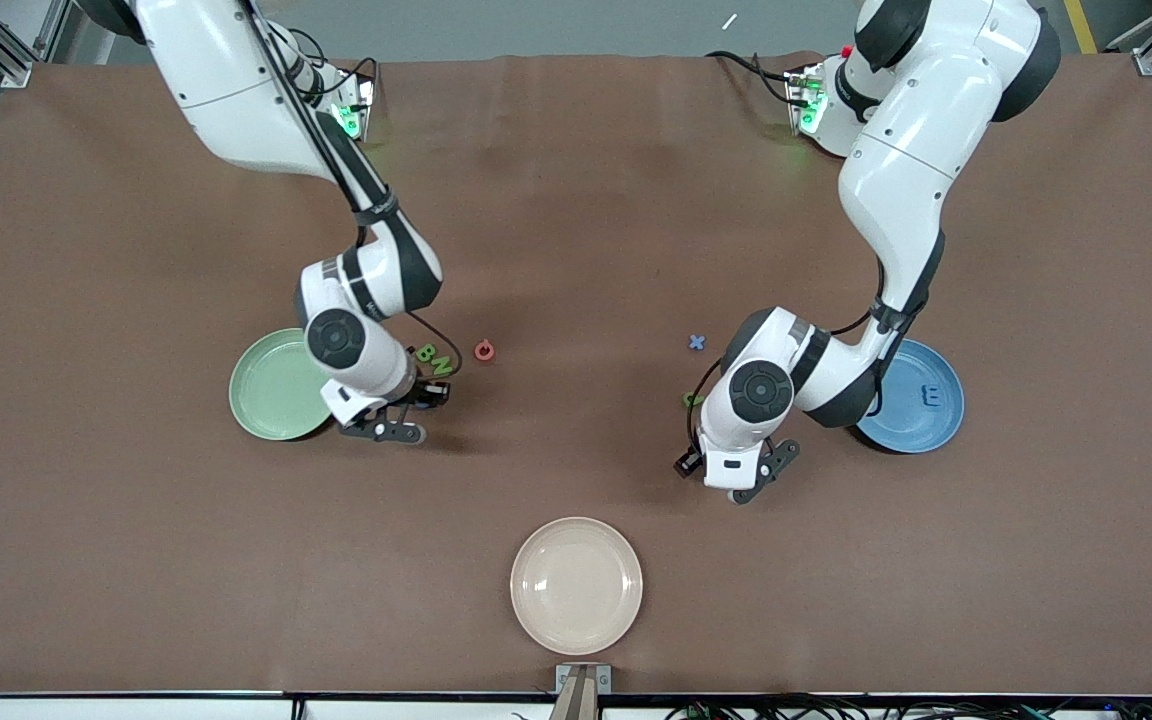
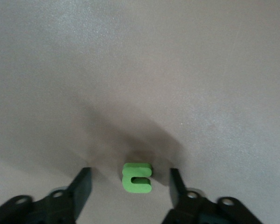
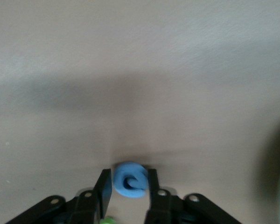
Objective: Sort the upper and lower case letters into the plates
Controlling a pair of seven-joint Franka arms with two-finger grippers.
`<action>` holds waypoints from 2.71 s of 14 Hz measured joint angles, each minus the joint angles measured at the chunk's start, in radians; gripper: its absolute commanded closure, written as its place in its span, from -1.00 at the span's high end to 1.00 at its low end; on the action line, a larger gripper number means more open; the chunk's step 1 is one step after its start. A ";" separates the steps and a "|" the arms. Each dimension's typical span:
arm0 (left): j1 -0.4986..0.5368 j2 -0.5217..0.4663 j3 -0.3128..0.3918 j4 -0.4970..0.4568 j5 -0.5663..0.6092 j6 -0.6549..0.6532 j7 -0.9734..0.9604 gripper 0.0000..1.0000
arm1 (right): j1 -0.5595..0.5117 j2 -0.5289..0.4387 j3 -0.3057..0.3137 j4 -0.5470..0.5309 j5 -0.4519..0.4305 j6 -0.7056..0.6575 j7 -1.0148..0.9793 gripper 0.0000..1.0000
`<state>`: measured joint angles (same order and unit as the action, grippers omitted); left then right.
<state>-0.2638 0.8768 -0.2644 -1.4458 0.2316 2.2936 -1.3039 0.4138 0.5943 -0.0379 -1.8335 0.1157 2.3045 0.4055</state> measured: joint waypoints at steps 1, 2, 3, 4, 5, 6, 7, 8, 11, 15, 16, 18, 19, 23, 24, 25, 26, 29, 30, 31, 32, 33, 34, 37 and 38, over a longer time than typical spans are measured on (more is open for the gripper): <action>0.000 0.000 0.000 0.000 0.000 0.000 0.000 0.17 | -0.026 -0.004 -0.001 0.051 0.000 -0.094 -0.030 -0.99; 0.000 0.000 0.001 0.001 0.000 0.000 0.000 0.08 | -0.051 -0.010 -0.003 0.102 0.000 -0.193 -0.059 -0.99; 0.000 0.001 0.001 0.001 0.000 0.000 0.000 0.00 | -0.076 -0.018 -0.005 0.146 -0.001 -0.279 -0.091 -0.99; 0.000 0.001 0.001 0.001 0.000 0.000 0.000 -0.08 | -0.102 -0.026 -0.007 0.179 -0.002 -0.340 -0.126 -0.99; 0.000 0.001 0.001 0.003 0.000 0.000 0.000 -0.16 | -0.127 -0.035 -0.010 0.195 -0.005 -0.375 -0.156 -0.99; 0.000 0.001 0.001 0.005 0.000 0.000 0.000 -0.26 | -0.151 -0.040 -0.012 0.200 -0.010 -0.396 -0.180 -0.99; 0.000 0.001 0.001 0.005 0.000 0.000 0.000 -0.41 | -0.171 -0.041 -0.012 0.199 -0.012 -0.407 -0.197 -0.99; -0.001 0.001 0.001 0.006 0.000 0.000 0.000 -0.51 | -0.182 -0.040 -0.012 0.197 -0.013 -0.410 -0.204 -0.84; -0.001 0.001 0.001 0.008 0.000 -0.001 0.000 -0.67 | -0.181 -0.033 -0.006 0.192 -0.012 -0.405 -0.197 1.00; 0.001 -0.006 0.003 0.022 0.000 -0.004 0.000 -0.71 | -0.150 -0.029 0.010 0.168 0.003 -0.312 -0.088 1.00; 0.003 -0.015 0.004 0.025 0.001 -0.016 0.000 -0.73 | -0.134 -0.027 0.011 0.149 0.004 -0.266 -0.060 1.00; 0.008 -0.048 0.006 0.025 0.002 -0.077 0.019 -0.74 | -0.101 -0.017 0.013 0.108 0.011 -0.175 -0.017 1.00; 0.012 -0.071 0.007 0.021 0.002 -0.117 0.047 -0.74 | -0.086 -0.009 0.014 0.093 0.018 -0.139 0.000 1.00; 0.081 -0.209 0.008 -0.102 0.003 -0.184 0.243 -0.74 | -0.032 0.015 0.014 0.035 0.021 0.006 0.081 1.00; 0.109 -0.248 0.007 -0.156 0.003 -0.185 0.308 -0.74 | -0.022 0.021 0.014 0.015 0.021 0.045 0.090 0.99; 0.138 -0.287 0.007 -0.215 0.003 -0.185 0.376 -0.77 | -0.014 0.026 0.014 -0.004 0.021 0.081 0.095 0.90; 0.169 -0.325 0.007 -0.275 0.003 -0.185 0.451 -0.77 | -0.008 0.030 0.014 -0.020 0.021 0.104 0.096 0.75; 0.259 -0.423 0.008 -0.429 0.004 -0.177 0.690 -0.77 | -0.001 0.033 0.014 -0.042 0.021 0.120 0.097 0.34; 0.287 -0.450 0.007 -0.473 0.004 -0.164 0.755 -0.77 | -0.001 0.029 0.014 -0.043 0.021 0.120 0.097 0.17; 0.316 -0.473 0.007 -0.516 0.004 -0.139 0.819 -0.77 | 0.000 0.024 0.014 -0.043 0.021 0.118 0.097 -0.01; 0.346 -0.492 0.007 -0.559 0.005 -0.103 0.891 -0.76 | 0.002 0.022 0.014 -0.045 0.021 0.118 0.097 -0.20; 0.377 -0.504 0.008 -0.597 0.005 -0.064 0.968 -0.77 | 0.003 0.020 0.013 -0.047 0.021 0.118 0.100 -0.42; 0.411 -0.509 0.008 -0.631 0.005 -0.024 1.045 -0.76 | 0.003 0.017 0.013 -0.047 0.021 0.117 0.103 -0.62; 0.495 -0.506 0.009 -0.696 0.005 0.084 1.229 -0.76 | 0.004 0.012 0.013 -0.049 0.021 0.114 0.111 -1.00; 0.512 -0.503 0.009 -0.707 0.005 0.105 1.262 -0.76 | 0.004 0.012 0.013 -0.049 0.021 0.114 0.113 -1.00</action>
<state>0.2480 0.3743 -0.2554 -2.1527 0.2364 2.3989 -0.0416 0.4181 0.6064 -0.0246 -1.8822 0.1368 2.4184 0.5182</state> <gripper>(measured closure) 0.727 0.656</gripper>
